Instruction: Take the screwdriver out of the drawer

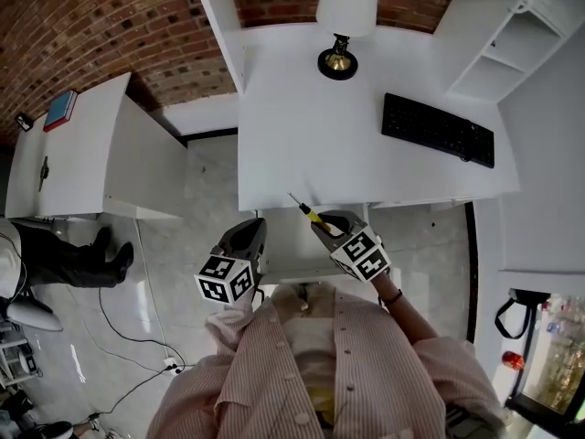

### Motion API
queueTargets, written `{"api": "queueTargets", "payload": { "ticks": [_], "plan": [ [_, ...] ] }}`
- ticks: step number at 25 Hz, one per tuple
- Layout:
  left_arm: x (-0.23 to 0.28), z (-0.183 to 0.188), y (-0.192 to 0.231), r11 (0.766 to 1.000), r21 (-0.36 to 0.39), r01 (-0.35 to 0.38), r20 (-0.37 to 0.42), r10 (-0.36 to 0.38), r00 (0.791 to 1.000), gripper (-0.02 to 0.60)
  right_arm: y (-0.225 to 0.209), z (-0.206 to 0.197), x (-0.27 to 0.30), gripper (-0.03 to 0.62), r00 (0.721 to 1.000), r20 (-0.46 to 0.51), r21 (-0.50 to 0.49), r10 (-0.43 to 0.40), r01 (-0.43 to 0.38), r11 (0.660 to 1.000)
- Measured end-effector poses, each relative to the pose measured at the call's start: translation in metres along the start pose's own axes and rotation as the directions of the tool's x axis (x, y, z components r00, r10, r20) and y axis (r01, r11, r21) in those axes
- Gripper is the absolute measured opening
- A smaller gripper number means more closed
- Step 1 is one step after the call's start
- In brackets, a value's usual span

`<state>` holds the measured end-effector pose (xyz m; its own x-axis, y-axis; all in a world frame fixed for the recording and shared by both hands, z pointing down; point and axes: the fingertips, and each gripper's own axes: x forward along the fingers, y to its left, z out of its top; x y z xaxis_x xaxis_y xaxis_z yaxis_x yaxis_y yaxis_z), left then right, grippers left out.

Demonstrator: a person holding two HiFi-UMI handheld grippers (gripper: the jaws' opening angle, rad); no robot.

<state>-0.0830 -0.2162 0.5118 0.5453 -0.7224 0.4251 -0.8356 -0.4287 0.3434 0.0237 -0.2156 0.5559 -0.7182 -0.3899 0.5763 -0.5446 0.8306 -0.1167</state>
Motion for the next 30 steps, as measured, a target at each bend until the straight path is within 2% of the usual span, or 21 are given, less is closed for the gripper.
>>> {"api": "queueTargets", "payload": {
  "ticks": [6, 14, 21, 30],
  "plan": [
    [-0.007, 0.023, -0.007, 0.999, 0.037, -0.014, 0.063, 0.011, 0.998, -0.002, -0.007, 0.031, -0.021, 0.078, 0.988, 0.148, 0.108, -0.05, 0.034, 0.994],
    [-0.017, 0.049, -0.01, 0.995, 0.087, -0.053, 0.141, 0.04, 0.989, -0.002, -0.023, 0.062, -0.053, 0.078, 0.945, 0.304, 0.209, -0.121, 0.058, 0.976],
    [-0.027, 0.077, -0.012, 0.99, 0.117, -0.08, 0.217, 0.053, 0.975, -0.002, -0.038, 0.086, -0.081, 0.078, 0.888, 0.41, 0.286, -0.206, 0.09, 0.954],
    [-0.037, 0.107, -0.016, 0.981, 0.161, -0.104, 0.287, 0.055, 0.956, -0.002, -0.056, 0.107, -0.113, 0.078, 0.818, 0.497, 0.32, -0.289, 0.137, 0.937]
  ]
}}
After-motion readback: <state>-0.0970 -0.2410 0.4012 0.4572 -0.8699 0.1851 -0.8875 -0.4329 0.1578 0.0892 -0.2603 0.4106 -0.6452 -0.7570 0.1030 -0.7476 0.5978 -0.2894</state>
